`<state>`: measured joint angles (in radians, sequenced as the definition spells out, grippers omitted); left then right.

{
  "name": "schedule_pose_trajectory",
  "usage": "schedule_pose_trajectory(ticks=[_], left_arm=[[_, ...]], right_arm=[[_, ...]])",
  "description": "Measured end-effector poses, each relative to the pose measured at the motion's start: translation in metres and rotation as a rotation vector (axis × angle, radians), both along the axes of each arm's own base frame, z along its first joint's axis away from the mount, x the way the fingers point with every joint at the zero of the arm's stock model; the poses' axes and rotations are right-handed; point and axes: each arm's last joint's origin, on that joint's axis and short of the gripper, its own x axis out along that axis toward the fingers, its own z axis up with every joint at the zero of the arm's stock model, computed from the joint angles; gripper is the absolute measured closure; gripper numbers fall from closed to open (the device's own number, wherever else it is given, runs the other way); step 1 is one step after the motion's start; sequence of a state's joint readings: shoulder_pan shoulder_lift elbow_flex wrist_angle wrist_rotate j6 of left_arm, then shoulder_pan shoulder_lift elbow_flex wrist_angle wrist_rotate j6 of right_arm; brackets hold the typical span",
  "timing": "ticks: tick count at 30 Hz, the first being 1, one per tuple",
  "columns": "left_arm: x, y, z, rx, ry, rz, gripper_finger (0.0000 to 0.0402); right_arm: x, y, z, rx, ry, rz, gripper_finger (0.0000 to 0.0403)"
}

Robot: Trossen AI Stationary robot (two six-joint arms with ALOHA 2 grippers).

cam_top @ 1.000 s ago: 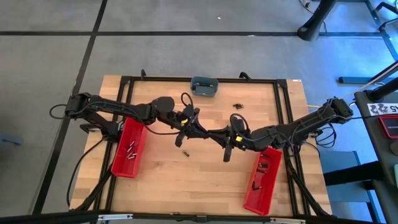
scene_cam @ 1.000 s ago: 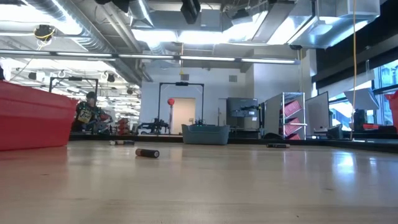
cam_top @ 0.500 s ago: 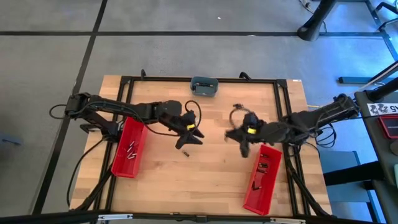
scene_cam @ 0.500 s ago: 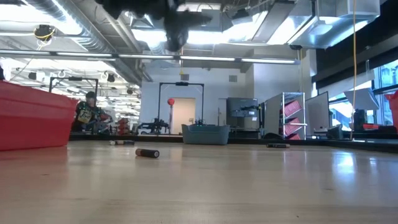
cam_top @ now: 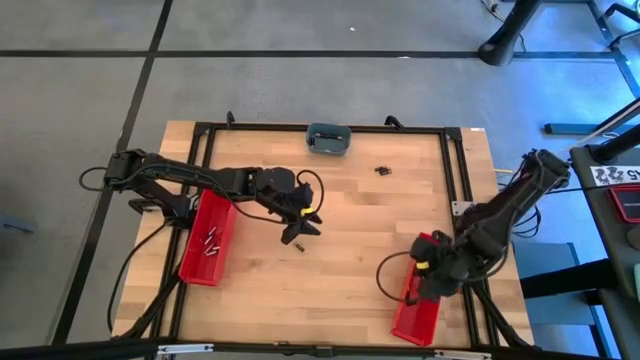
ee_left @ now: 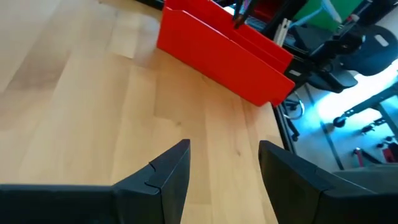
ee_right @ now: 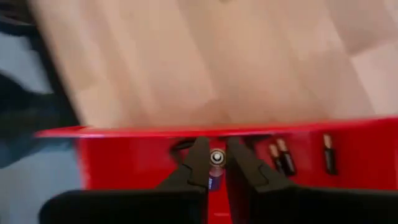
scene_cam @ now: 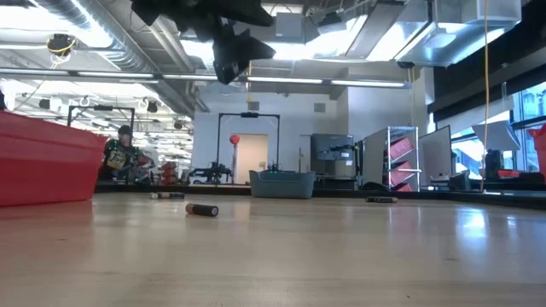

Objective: Sort batteries
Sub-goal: Put the small brown battery into the right red bin

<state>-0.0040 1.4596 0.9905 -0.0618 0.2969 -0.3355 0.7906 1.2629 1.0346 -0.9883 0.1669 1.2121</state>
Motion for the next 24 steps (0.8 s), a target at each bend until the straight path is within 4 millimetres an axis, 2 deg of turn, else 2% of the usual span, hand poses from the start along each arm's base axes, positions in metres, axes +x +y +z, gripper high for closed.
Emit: schedule_pose_trajectory(ticks=[5,11,19,24], left_arm=[[0.0,0.0,0.0,0.012,-0.001,0.007,0.0221],[0.0,0.0,0.0,0.001,0.004,0.014,0.0221],[-0.001,0.0,-0.002,-0.002,0.024,0.014,0.0221],[-0.013,-0.003,-0.009,0.047,0.153,-0.029,0.0221]], right_arm=[[-0.008,-0.009,-0.033,-0.064,0.08,-0.078,0.0377],[-0.018,-0.018,-0.059,-0.091,0.164,-0.184,0.0379],[-0.024,-0.023,-0.07,-0.121,0.202,-0.251,0.0318],[-0.024,-0.023,-0.065,-0.113,0.234,-0.25,0.0289]])
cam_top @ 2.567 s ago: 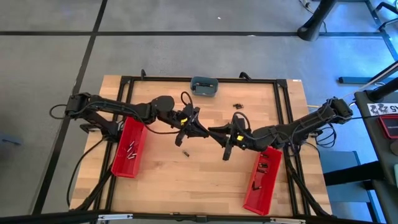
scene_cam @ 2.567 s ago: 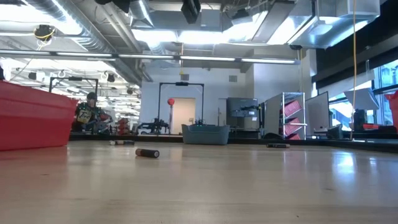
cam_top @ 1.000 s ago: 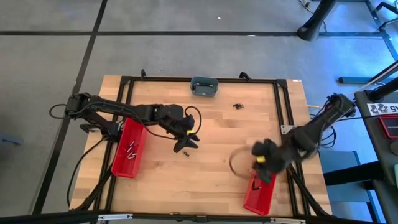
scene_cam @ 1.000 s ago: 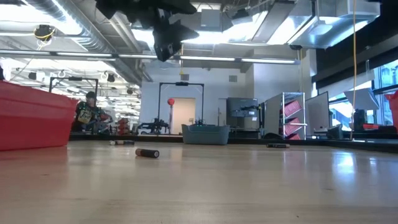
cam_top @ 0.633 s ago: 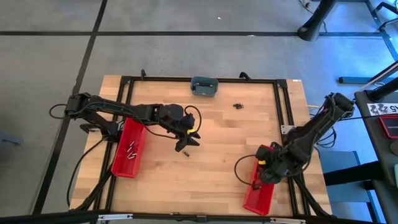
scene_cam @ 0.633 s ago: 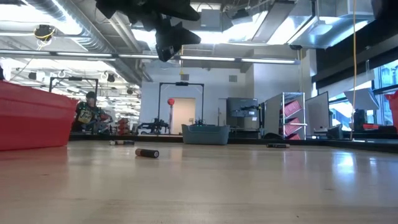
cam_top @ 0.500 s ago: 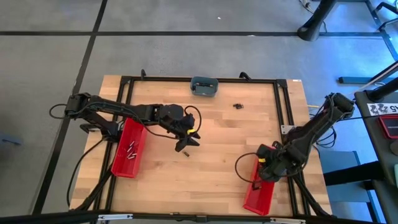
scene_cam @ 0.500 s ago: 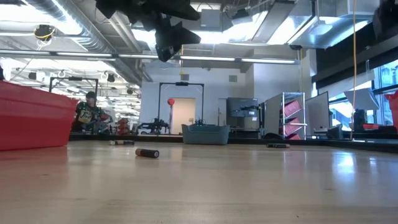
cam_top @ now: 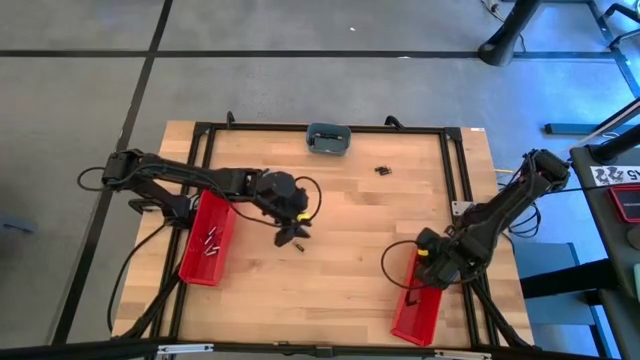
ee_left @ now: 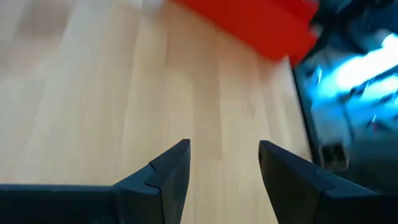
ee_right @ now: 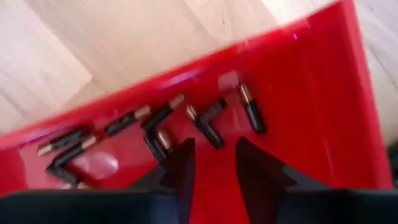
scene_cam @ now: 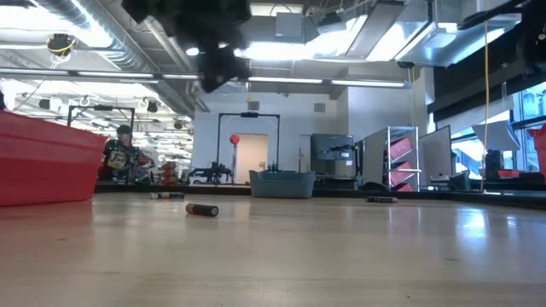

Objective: Sort batteries
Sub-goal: Put the small brown battery into the right red bin

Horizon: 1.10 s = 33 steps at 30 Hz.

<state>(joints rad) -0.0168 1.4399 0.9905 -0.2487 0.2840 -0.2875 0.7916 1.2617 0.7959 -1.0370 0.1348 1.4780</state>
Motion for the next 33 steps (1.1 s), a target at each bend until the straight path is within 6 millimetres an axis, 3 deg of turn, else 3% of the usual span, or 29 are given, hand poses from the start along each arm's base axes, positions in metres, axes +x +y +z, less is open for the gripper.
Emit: schedule_pose_trajectory(ticks=[4,8,13,17,22,28,33], left_arm=[[-0.023,-0.008,-0.005,0.059,0.185,-0.043,0.0221],[-0.043,-0.02,-0.018,0.238,0.352,-0.159,0.0221],[-0.053,-0.029,-0.056,0.402,0.301,-0.353,0.0221],[-0.045,-0.026,-0.08,0.416,0.152,-0.325,0.0221],[-0.038,-0.025,-0.104,0.442,0.113,-0.345,0.0223],[-0.024,-0.024,-0.135,0.454,0.142,-0.333,0.026],[-0.021,-0.022,-0.149,0.423,0.192,-0.303,0.0303]], right_arm=[[-0.001,0.002,0.022,0.026,0.068,-0.029,0.0286],[0.004,0.005,0.06,0.042,0.009,-0.041,0.0292],[0.017,0.006,0.107,-0.055,-0.325,-0.086,0.0297],[0.025,0.003,0.134,-0.205,-0.626,-0.167,0.0298],[0.031,0.002,0.145,-0.315,-0.828,-0.235,0.0298],[0.031,0.002,0.145,-0.319,-0.839,-0.242,0.0297],[0.033,0.005,0.146,-0.295,-0.857,-0.255,0.0297]])
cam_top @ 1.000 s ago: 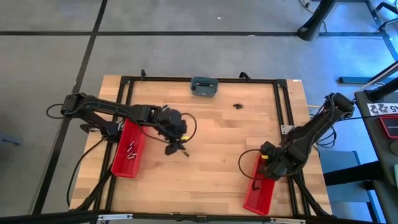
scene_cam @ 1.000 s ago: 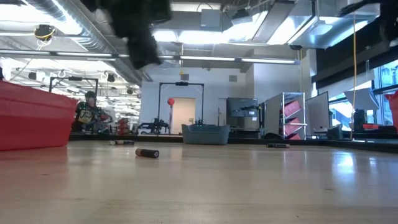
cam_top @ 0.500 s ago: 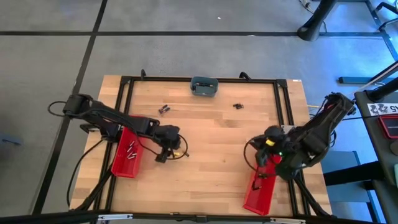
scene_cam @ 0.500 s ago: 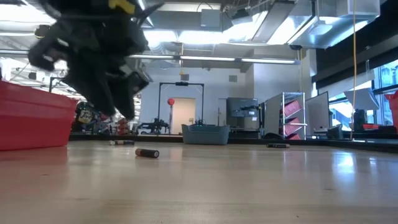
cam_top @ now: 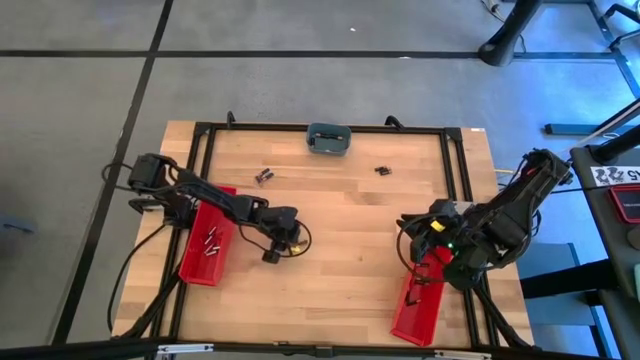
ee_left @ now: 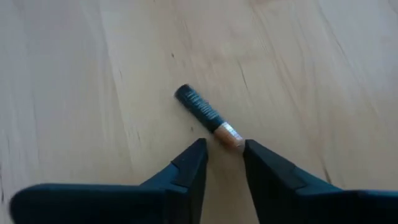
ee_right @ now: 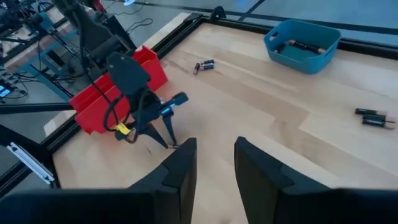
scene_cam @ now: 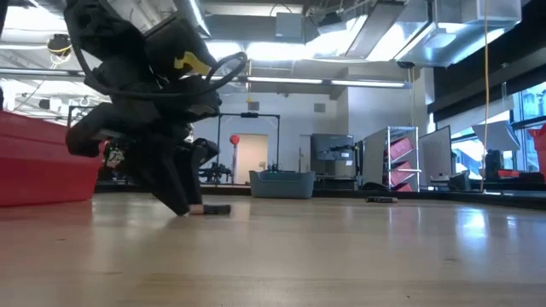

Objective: Sort batteries
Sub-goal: Put the small brown battery into the right red bin

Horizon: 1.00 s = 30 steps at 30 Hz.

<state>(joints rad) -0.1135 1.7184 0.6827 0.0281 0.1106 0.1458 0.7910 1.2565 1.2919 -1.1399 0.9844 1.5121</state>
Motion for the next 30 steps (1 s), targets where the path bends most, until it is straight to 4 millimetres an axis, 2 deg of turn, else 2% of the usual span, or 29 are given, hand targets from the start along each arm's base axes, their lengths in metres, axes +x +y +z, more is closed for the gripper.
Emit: schedule_pose_trajectory(ticks=[5,8,16,19,22,26,30], left_arm=[[0.003,-0.001,0.002,-0.011,-0.04,0.021,0.0336],[0.005,-0.001,0.006,-0.058,-0.072,0.085,0.0335],[0.009,-0.004,0.008,-0.194,-0.079,0.262,0.0245],[0.01,-0.008,0.009,-0.177,-0.105,0.327,0.0218],[0.01,-0.011,0.008,-0.126,-0.138,0.401,0.0208],[0.013,-0.016,0.001,-0.077,-0.16,0.411,0.0224],[0.012,-0.017,-0.007,-0.051,-0.131,0.403,0.0275]], right_arm=[[0.009,0.003,-0.005,0.004,0.011,-0.014,0.0297],[0.015,0.005,-0.009,0.008,0.028,-0.02,0.0297],[0.03,0.007,-0.021,0.024,0.085,-0.036,0.0297],[0.031,0.008,-0.023,0.023,0.09,-0.036,0.0297],[0.032,0.009,-0.023,0.024,0.087,-0.036,0.0297],[0.033,0.009,-0.023,0.024,0.082,-0.037,0.0297],[0.033,0.009,-0.023,0.027,0.075,-0.038,0.0297]])
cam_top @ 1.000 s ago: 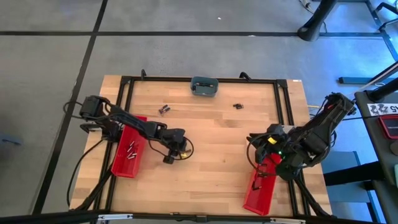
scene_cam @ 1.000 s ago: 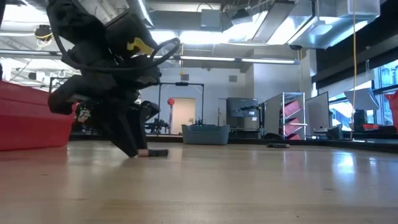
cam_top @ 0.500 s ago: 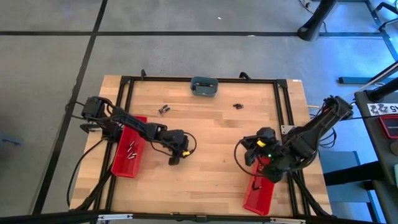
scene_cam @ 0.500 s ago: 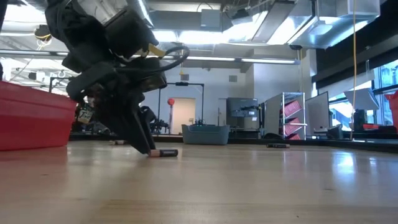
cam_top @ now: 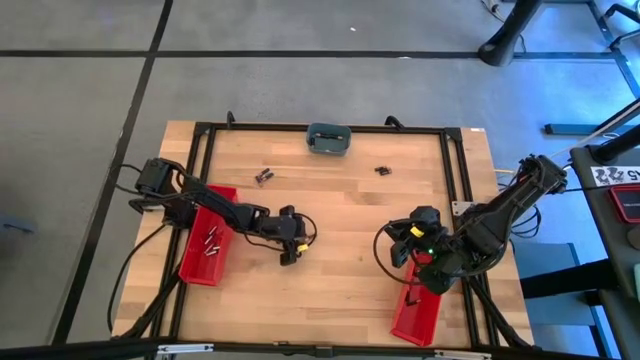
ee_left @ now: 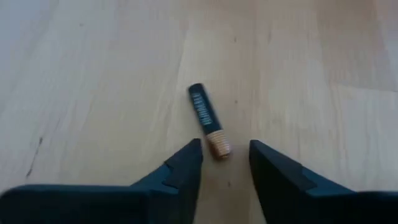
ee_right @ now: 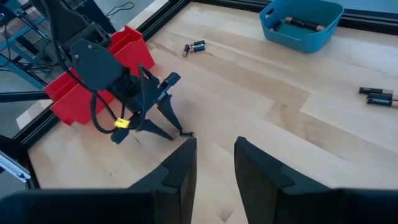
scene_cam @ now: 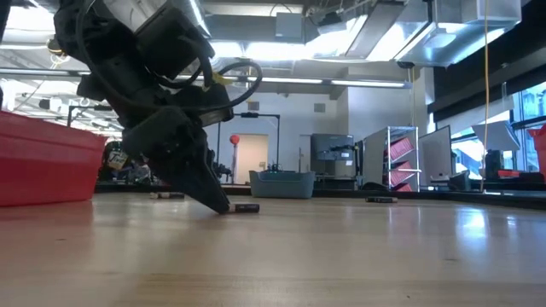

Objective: Sort batteries
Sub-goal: Put the small brown battery into the right red bin

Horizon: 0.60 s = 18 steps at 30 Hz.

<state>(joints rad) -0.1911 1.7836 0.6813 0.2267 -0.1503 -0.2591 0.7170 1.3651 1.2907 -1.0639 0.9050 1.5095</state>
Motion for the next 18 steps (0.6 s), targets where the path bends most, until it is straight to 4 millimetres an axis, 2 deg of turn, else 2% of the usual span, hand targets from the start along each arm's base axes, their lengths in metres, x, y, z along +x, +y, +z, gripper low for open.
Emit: schedule_pose_trajectory(ticks=[6,13,18], left_arm=[[0.003,0.001,0.0,0.02,-0.044,0.065,0.0342],[0.005,0.009,0.001,-0.008,-0.057,0.123,0.037],[0.006,0.011,0.003,-0.002,-0.063,0.114,0.0392]], right_arm=[[0.0,0.0,0.0,-0.001,-0.001,0.0,0.0297],[0.003,0.002,-0.001,0.003,-0.013,-0.003,0.0297],[0.019,0.012,-0.014,-0.033,0.034,0.055,0.0291]])
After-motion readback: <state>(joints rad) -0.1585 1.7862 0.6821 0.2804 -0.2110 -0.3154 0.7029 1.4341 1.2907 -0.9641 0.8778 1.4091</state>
